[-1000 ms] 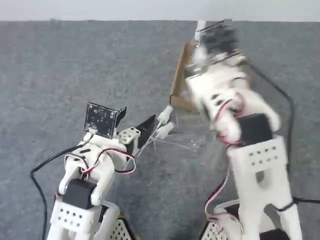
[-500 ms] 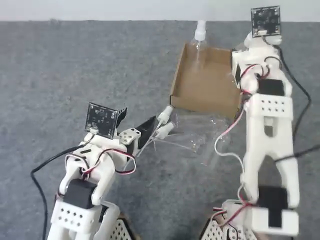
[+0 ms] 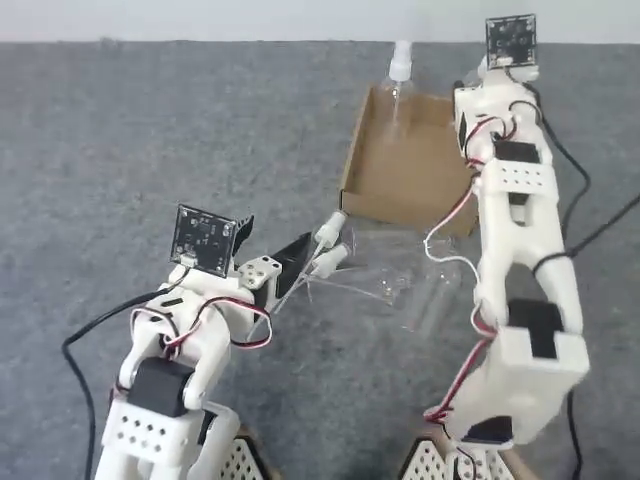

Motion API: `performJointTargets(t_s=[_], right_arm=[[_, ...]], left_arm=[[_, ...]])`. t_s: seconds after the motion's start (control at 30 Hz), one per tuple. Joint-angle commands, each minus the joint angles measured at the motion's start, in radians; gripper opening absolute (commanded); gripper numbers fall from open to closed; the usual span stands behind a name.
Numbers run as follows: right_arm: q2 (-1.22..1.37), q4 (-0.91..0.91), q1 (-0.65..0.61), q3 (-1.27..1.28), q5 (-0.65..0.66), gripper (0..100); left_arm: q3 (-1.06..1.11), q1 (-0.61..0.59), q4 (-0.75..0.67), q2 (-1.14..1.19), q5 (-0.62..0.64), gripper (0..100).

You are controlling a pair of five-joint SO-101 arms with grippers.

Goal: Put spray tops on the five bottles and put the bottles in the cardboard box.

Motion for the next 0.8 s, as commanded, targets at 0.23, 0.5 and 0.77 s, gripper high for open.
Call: performJointTargets(t_s=[0.23, 0.5, 0.77], right_arm=[[0.176, -0.036, -0.016, -0.233, 0.005, 0.6], [0.234, -0.036, -0.024, -0.245, 0.005, 0.7], [0.265, -0.031, -0.038, -0.244, 0.012, 1.8]], left_arm=[[-0.007, -0.002, -0.031, 0.005, -0.008, 25], [-0.007, -0.002, -0.031, 0.005, -0.008, 25], [-0.007, -0.002, -0.031, 0.005, -0.008, 25]])
